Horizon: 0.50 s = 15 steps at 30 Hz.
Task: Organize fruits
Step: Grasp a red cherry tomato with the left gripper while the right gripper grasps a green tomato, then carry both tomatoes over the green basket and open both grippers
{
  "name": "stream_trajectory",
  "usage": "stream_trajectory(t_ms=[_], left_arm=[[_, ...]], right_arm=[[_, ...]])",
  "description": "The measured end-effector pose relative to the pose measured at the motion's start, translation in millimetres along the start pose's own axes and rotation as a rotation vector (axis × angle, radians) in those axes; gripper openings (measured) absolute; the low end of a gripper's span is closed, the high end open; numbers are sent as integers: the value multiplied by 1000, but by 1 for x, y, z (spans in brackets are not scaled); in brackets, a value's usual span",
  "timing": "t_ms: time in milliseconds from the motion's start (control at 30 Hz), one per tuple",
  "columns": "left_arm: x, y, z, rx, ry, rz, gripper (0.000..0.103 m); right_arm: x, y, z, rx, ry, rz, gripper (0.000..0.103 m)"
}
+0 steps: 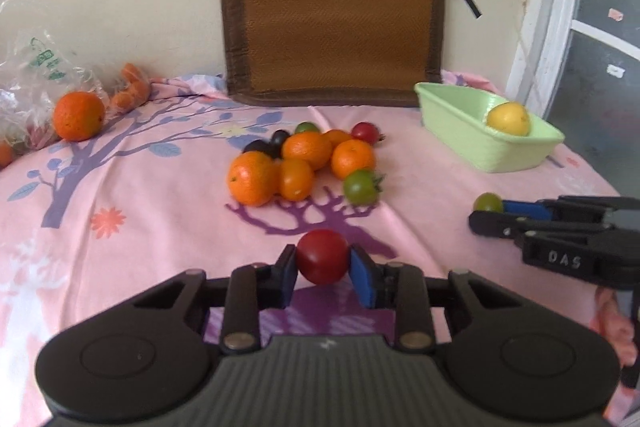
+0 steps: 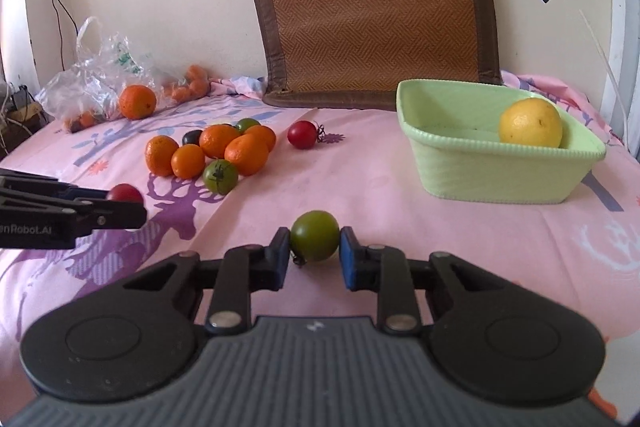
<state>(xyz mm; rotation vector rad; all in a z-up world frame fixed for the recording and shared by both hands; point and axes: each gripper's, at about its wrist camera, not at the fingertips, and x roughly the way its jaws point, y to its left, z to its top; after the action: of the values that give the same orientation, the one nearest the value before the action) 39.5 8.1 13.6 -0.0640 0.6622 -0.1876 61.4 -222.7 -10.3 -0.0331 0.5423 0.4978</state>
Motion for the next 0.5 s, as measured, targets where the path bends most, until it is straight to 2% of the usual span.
stream_trajectory(t_ms=[100,233,300,400,500], left_arm=[[3,-24,18,7,-19,-111,28],[27,-61,55,41,-12,-230,28],[44,-82,79,55,-33,-277,28],[78,-105,109,70,-38,-318,28],[115,-121,125,68,8,-305,28]], right_arm=[[-14,-8,-2,16,-49,-15,29],[-29,-30,9,38,-163,-109,29],[-31,-45,19,50,-208,-160,29],[-20,-68,31,70,-222,-202,29],[-6,-86,39,79,-210,-234,29]])
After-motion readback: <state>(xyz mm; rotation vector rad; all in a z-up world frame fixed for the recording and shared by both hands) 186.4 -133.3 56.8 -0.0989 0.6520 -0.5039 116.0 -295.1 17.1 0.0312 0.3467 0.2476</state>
